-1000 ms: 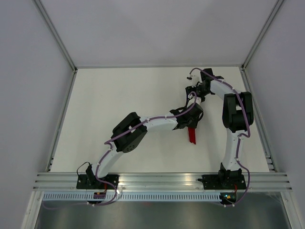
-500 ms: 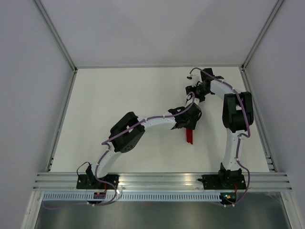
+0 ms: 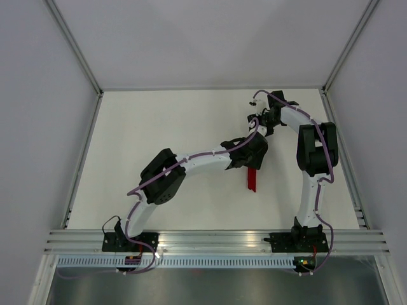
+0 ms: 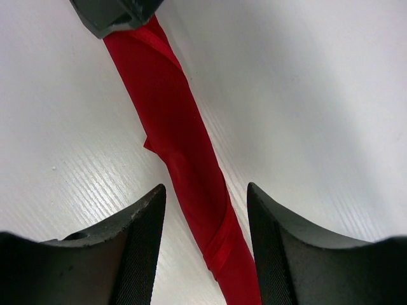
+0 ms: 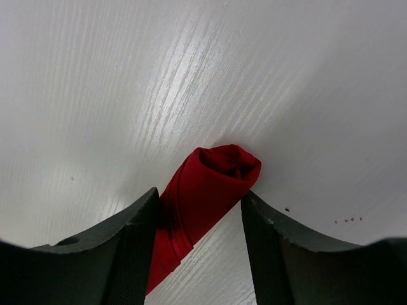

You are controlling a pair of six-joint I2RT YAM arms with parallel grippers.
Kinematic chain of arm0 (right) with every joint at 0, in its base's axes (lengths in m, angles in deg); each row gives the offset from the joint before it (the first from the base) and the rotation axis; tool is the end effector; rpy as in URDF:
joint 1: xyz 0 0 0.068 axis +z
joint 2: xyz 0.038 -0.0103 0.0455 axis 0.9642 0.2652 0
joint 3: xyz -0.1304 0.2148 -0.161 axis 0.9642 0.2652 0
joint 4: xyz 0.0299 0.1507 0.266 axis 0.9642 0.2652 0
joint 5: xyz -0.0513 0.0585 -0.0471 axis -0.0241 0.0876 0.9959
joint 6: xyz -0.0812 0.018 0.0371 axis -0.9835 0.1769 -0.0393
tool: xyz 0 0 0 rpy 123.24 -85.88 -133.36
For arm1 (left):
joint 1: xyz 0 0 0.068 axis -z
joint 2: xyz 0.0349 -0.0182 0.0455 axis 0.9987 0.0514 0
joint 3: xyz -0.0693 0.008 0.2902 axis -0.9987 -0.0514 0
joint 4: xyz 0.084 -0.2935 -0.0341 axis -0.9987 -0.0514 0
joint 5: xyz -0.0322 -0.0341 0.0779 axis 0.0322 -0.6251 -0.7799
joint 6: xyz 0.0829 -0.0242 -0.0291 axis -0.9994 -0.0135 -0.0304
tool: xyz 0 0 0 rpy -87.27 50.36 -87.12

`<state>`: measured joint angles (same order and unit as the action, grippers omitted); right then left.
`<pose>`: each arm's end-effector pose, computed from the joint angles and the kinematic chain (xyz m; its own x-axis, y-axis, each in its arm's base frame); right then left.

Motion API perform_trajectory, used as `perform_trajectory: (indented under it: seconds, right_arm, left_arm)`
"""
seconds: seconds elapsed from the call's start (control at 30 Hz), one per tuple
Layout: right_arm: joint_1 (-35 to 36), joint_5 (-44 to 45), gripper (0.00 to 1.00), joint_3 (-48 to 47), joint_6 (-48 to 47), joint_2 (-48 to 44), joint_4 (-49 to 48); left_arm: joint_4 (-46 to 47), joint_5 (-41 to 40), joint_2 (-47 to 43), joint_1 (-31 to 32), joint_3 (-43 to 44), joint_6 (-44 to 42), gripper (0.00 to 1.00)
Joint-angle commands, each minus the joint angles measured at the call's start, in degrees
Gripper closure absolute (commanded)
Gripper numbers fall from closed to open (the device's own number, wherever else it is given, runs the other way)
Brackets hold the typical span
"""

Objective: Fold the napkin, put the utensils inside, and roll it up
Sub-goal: Roll the napkin with the utensil

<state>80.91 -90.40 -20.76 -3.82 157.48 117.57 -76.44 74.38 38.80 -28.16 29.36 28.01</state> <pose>0.5096 0.0922 0.1178 -0.8555 -0.2817 -0.4345 -0.4413 0.8355 0.3274 0.3178 -0.4916 0.1519 -0.6972 0.2434 -0.6743 0.4795 0.8576 -0.1862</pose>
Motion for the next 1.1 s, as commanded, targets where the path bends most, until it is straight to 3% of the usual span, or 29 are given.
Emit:
perform_trajectory:
  seconds: [0.0, 0.47, 0.6, 0.83, 1.07]
  right_arm:
    - [0.2, 0.8, 0.39, -1.4, 0.3, -2.5, 0.5]
    - [0.0, -1.9, 0.29, -7.0, -0.4, -5.7, 3.6]
    - [-2.0, -5.2, 0.27, -7.9, 0.7, -8.6, 3.6]
    - [-9.3, -9.8, 0.25, -2.6, 3.9, -22.3, -0.7]
    - [-18.4, -6.8, 0.18, 15.5, 4.4, -41.3, -8.4]
  left_arm:
    - [1.4, 1.8, -4.9, -0.4, -0.3, -2.5, 0.41]
    - [2.8, 3.3, -10.3, -2.8, -1.6, -3.1, 0.40]
    - [3.1, 3.7, -15.0, -4.1, -5.8, -3.4, 0.40]
    - [4.7, 4.7, -35.3, -8.6, -21.1, -4.6, 0.39]
    - [4.3, 5.5, -52.7, -13.1, -36.5, -5.4, 0.37]
